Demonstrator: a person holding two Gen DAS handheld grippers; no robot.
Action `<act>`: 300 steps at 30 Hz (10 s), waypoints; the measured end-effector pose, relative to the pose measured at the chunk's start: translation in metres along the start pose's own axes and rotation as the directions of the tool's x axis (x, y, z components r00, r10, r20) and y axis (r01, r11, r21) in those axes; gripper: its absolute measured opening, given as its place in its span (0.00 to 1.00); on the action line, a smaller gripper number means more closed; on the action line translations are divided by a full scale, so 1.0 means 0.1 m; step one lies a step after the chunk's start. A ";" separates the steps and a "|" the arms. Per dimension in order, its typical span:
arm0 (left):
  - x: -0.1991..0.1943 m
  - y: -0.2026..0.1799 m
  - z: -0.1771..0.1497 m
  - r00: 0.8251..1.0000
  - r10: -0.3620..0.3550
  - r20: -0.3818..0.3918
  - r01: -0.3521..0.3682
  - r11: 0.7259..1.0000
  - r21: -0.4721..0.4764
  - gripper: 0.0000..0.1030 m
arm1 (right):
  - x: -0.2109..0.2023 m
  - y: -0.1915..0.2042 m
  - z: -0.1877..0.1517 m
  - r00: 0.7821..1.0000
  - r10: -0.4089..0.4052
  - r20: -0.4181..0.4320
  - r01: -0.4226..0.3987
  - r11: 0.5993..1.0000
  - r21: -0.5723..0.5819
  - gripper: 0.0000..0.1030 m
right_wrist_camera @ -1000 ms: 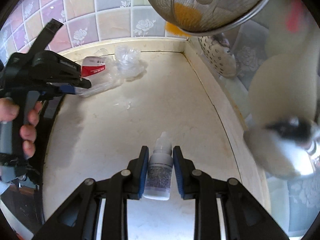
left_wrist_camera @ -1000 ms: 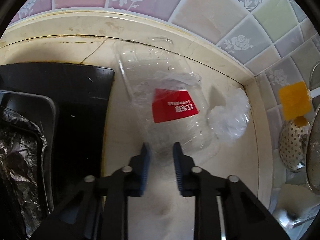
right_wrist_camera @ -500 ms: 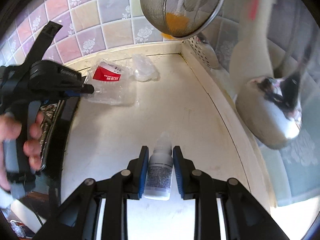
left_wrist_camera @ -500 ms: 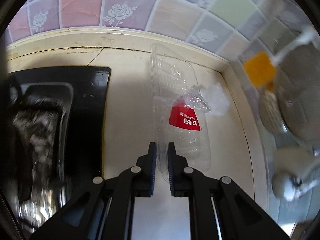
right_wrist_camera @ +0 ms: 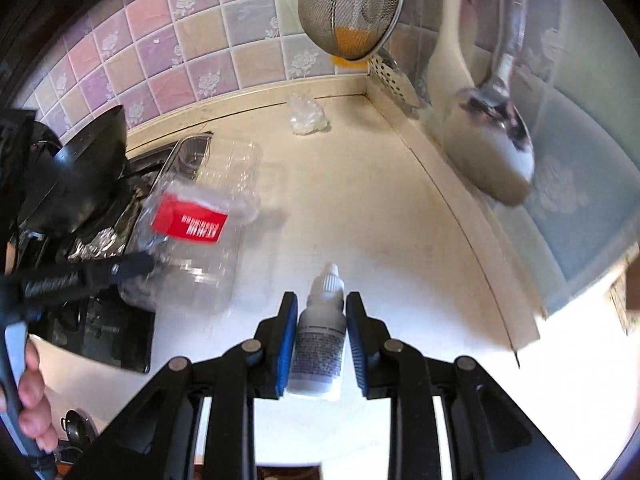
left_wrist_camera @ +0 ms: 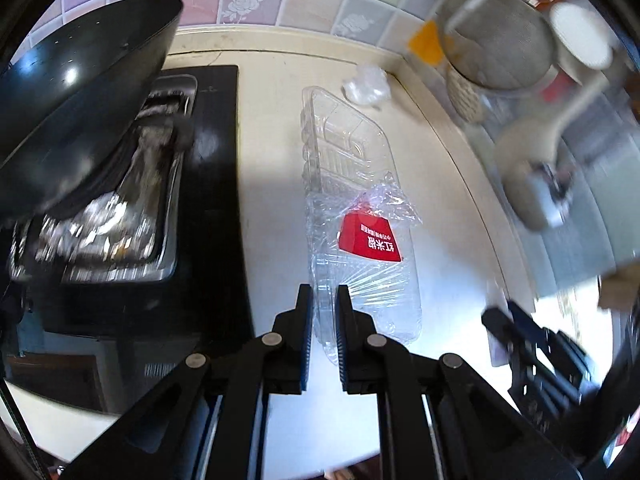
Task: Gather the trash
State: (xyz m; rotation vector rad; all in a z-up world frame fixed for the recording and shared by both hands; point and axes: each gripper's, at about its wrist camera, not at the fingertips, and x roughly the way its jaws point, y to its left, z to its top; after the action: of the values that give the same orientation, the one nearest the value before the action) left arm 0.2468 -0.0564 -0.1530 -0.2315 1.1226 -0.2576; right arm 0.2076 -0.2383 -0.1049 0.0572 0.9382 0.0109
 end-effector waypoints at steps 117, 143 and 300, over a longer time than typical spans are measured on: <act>-1.57 -0.29 -0.95 0.988 -0.059 0.145 -0.043 0.788 0.614 0.84 | -1.70 0.60 -1.07 0.974 -0.171 0.146 0.125 0.952 0.279 0.47; -0.55 -0.43 0.97 0.951 0.177 0.252 -0.237 0.944 0.228 0.91 | 0.32 0.08 0.80 0.993 0.005 0.121 -0.014 0.997 0.071 0.47; -0.66 0.73 -2.50 0.982 0.128 -0.138 -0.077 0.941 0.329 0.99 | -0.38 0.89 -2.68 0.949 0.099 -0.299 -0.022 0.967 0.252 0.66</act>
State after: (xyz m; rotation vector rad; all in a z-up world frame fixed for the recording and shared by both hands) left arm -0.0004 0.0202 -0.2232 0.1412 1.2259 -0.3663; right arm -0.0294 -0.1384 -0.2271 0.3231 1.2491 -0.0406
